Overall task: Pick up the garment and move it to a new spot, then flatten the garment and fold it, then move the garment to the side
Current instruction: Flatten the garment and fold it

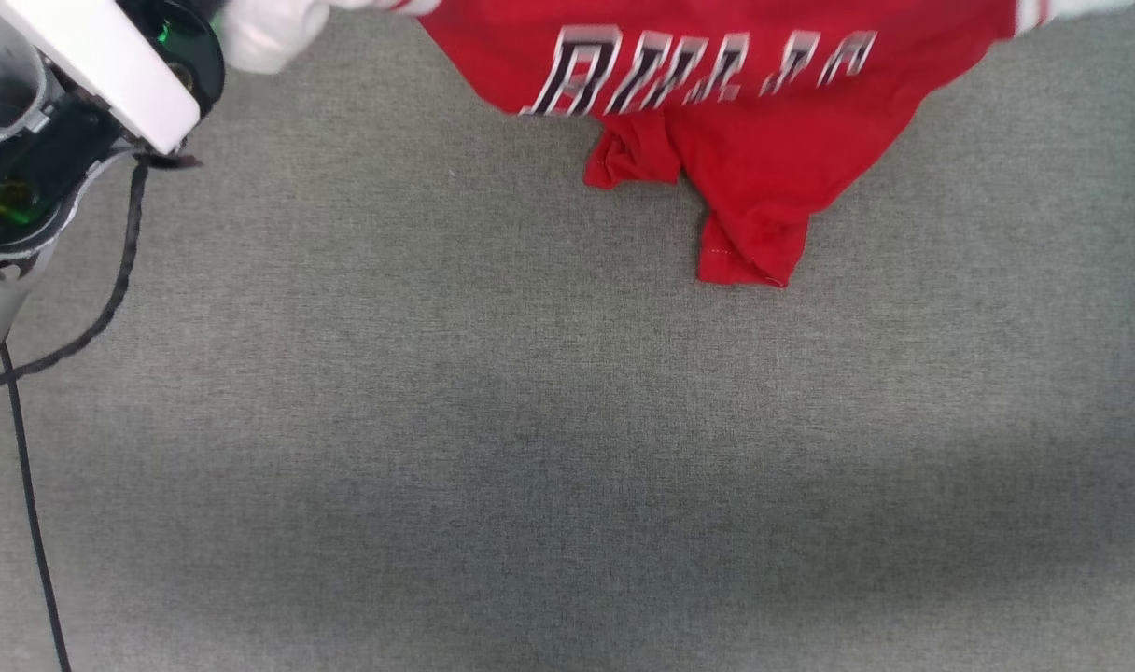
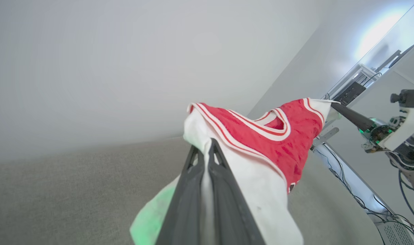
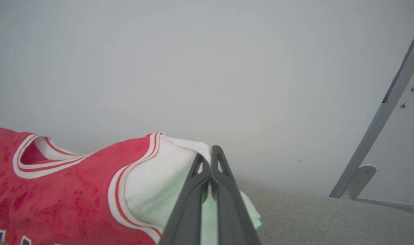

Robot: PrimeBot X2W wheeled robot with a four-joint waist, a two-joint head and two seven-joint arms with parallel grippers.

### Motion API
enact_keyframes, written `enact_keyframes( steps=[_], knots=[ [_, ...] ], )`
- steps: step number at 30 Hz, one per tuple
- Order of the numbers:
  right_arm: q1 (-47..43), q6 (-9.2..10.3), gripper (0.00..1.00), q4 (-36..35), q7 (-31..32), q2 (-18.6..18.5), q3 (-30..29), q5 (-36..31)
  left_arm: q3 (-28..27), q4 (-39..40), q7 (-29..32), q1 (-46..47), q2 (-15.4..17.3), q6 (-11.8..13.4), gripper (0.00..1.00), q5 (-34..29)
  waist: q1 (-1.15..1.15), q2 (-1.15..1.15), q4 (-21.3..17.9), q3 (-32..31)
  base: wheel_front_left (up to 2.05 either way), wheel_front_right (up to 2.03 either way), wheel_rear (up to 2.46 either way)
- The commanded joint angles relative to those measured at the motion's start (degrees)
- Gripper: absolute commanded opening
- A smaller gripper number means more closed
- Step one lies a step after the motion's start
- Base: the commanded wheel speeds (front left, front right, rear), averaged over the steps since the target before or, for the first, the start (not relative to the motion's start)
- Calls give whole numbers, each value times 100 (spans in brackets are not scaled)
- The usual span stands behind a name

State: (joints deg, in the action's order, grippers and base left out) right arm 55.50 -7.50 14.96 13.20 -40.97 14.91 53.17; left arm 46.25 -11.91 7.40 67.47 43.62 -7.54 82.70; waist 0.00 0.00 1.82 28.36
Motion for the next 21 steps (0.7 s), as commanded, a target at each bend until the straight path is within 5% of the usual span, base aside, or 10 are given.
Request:
enact_keyframes(
  steps=[1,7,14,21],
  knots=[
    [-41,1,0,31,-78,128,-103,-53,-46,3,-111,-31,9,12,0,-37,0,0,-3,46,0,0,0],
    [757,1,0,748,-194,1134,-926,-348,-298,-872,-654,634,-465,12,0,-130,0,0,-144,352,0,0,0],
    [2740,0,0,2385,-479,2403,-1722,-928,-493,-2808,-1339,2447,-1254,102,0,-814,0,0,-392,780,0,0,0],
    [4766,0,0,3691,-1517,2871,-2395,-1654,-1142,-4167,-2107,4383,-1861,54,0,-766,0,0,-516,847,0,0,0]
  ],
)
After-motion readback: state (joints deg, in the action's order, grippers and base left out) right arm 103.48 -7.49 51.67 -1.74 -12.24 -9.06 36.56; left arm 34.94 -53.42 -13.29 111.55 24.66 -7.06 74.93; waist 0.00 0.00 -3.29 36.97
